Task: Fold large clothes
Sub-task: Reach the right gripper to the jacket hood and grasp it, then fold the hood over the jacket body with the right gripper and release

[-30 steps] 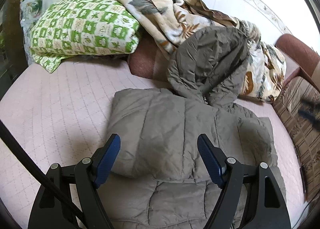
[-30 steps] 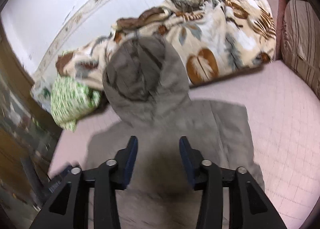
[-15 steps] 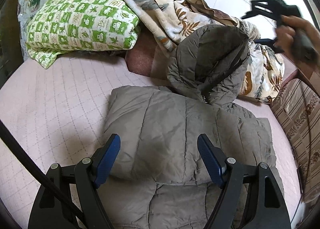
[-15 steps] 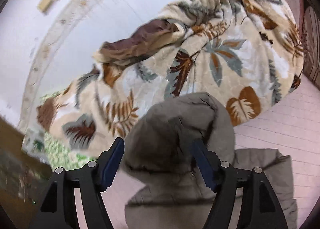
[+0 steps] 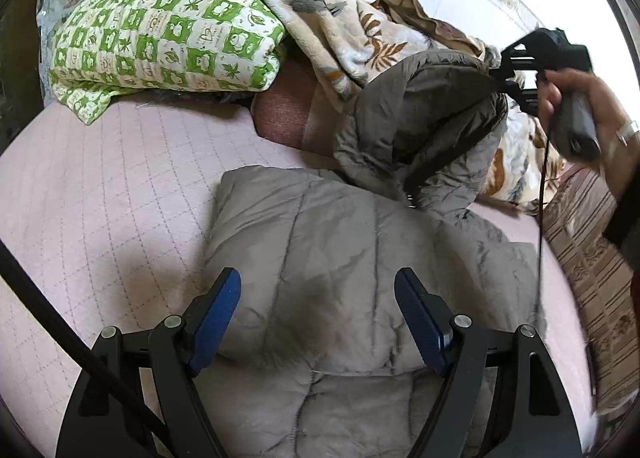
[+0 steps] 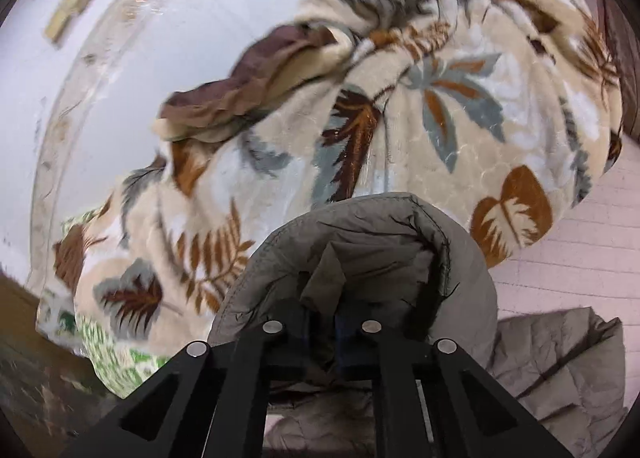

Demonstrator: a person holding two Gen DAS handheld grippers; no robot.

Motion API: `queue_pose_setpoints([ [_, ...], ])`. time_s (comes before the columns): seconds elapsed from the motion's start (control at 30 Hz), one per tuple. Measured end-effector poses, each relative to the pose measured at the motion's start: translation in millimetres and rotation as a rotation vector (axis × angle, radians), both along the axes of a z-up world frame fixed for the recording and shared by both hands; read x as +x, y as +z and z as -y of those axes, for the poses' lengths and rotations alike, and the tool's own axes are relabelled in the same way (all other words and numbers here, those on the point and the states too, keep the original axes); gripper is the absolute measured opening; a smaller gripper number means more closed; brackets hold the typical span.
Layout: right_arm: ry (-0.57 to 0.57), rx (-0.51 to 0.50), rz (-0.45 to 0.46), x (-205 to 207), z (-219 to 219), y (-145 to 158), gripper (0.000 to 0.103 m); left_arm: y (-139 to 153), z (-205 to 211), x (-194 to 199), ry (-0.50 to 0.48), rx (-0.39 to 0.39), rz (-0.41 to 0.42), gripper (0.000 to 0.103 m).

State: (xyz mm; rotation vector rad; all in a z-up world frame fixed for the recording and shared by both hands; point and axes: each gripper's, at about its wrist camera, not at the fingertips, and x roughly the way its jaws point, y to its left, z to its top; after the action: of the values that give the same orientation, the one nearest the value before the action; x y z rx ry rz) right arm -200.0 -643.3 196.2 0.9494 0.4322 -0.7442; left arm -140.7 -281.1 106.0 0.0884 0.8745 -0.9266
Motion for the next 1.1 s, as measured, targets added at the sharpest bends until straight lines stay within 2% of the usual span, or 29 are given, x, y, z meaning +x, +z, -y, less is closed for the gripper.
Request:
queue_pose_setpoints([
  [0.23, 0.076, -0.067, 0.051, -41.6, -57.7, 32.1, 0.007, 16.1, -1.3, -17.2, -0.024, -0.007, 0.042, 0.078],
  [0.5, 0.107, -0.085, 0.091, -99.0, -121.6, 63.8, 0.007, 31.3, -10.8, -29.0, -0.051, -0.046, 0.032, 0.078],
  [0.57, 0.106, -0.089, 0.092, -111.8, -137.6, 64.0, 0.007, 32.5, -12.8, -32.6, -0.054, -0.051, 0.029, 0.078],
  [0.67, 0.112, -0.065, 0.092, -133.8, -164.7, 46.9, 0.006, 34.2, -13.1, -36.5, -0.064, -0.053, 0.032, 0.078],
  [0.77, 0.118, -0.032, 0.082, -150.8, -189.0, 15.8, 0.006, 36.4, -13.1, -42.6, -0.071, -0.044, 0.061, 0.078],
  [0.87, 0.112, -0.007, 0.067, -164.4, -206.3, -21.7, 0.006, 35.9, -13.0, -44.9, -0.077, -0.038, 0.069, 0.078],
  [1.0, 0.103, 0.098, 0.054, -174.1, -219.9, -85.2, 0.006, 31.7, -9.9, -43.6, -0.076, -0.026, 0.067, 0.078],
  [1.1, 0.102, 0.142, 0.004, -172.3, -227.0, -128.0, 0.006, 27.0, -6.3, -41.6, -0.074, -0.017, 0.059, 0.078],
])
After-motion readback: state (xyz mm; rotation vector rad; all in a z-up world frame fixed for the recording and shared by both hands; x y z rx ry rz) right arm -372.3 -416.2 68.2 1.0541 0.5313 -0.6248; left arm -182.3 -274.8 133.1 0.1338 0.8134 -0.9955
